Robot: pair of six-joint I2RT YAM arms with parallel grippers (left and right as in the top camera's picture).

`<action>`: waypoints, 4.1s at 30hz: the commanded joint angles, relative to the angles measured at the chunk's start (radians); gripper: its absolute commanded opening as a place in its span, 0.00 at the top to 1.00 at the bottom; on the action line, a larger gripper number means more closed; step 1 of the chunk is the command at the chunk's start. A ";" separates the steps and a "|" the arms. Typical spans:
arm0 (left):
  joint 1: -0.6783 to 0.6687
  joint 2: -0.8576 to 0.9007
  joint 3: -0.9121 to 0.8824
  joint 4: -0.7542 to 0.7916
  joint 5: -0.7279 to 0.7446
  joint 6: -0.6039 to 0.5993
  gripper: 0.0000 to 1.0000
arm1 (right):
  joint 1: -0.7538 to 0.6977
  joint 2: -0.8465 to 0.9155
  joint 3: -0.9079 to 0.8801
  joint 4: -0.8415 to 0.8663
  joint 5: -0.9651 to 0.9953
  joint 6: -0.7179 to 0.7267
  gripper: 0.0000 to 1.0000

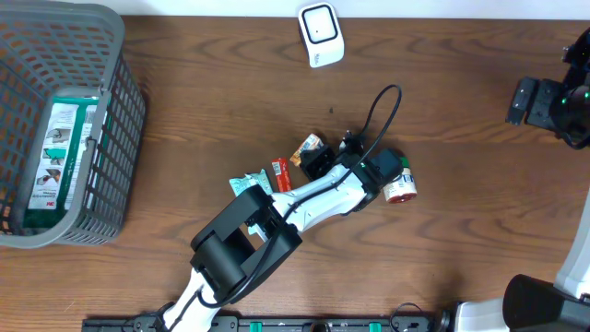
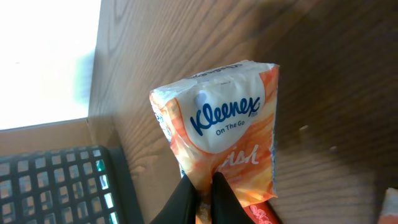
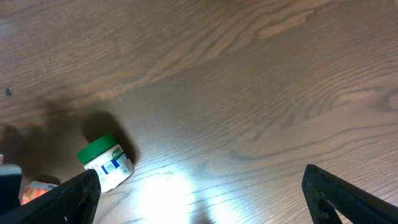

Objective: Scan the item barcode
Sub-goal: 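Carry the second Kleenex pack out and set it near the jar, then move the left gripper into the basket and grasp the green 3M glove packet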

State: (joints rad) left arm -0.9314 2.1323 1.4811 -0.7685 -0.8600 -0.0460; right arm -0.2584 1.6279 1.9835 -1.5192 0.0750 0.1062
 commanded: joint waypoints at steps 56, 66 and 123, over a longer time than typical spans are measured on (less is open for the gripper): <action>0.284 -0.488 0.095 -0.118 0.574 -0.160 0.60 | -0.002 0.003 0.011 0.000 -0.001 0.013 0.01; 0.732 -0.721 0.272 -0.148 0.584 -0.206 0.41 | -0.002 0.003 0.011 0.000 -0.001 0.012 0.01; 1.444 0.104 0.238 -0.127 0.825 0.184 0.02 | -0.002 0.003 0.011 0.000 -0.001 0.012 0.01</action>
State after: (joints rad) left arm 0.4980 2.1880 1.7309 -0.8879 -0.0296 0.1093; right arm -0.2584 1.6279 1.9835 -1.5192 0.0750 0.1062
